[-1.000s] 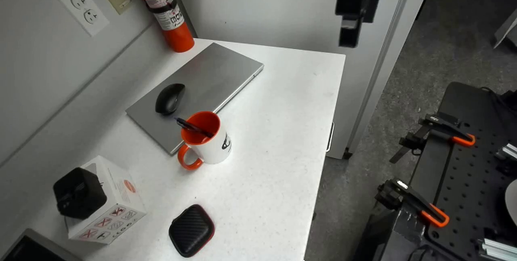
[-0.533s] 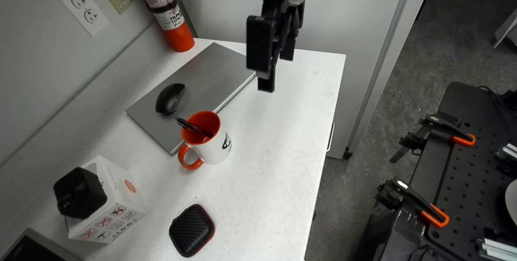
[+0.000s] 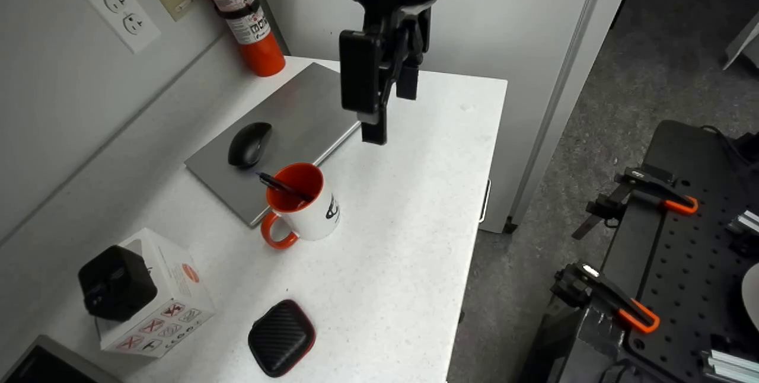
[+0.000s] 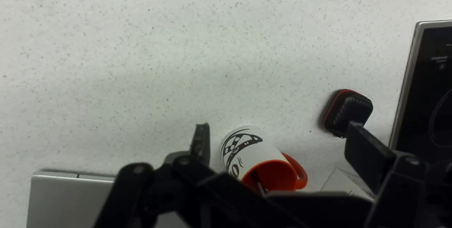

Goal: Take the black pen out of the mug

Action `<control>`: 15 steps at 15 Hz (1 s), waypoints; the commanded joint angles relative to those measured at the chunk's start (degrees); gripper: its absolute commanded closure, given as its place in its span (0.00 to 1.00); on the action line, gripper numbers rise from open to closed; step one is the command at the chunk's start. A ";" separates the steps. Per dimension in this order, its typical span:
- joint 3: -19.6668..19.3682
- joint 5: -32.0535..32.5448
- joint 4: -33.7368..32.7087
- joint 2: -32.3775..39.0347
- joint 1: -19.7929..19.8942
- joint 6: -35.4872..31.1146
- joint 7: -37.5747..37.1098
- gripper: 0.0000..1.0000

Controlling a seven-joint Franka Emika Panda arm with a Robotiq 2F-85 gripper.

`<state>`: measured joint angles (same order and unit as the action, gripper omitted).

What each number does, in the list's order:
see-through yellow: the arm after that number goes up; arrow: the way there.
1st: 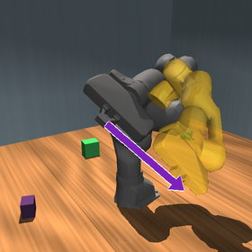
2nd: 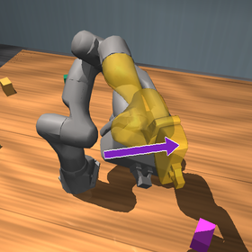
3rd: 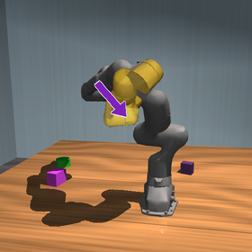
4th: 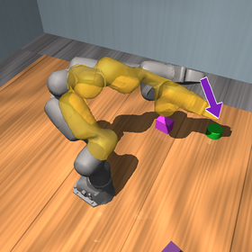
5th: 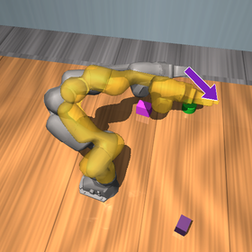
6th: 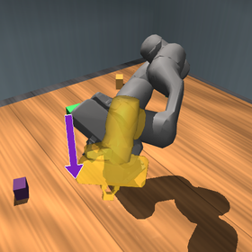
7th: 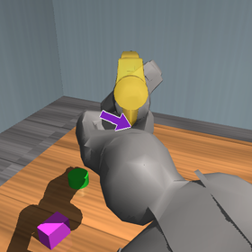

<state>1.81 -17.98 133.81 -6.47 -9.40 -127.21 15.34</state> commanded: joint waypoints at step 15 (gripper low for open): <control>6.49 1.36 -17.00 24.19 2.76 -19.17 -0.95 0.00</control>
<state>6.40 -17.73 116.87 17.67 -8.44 -146.37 15.26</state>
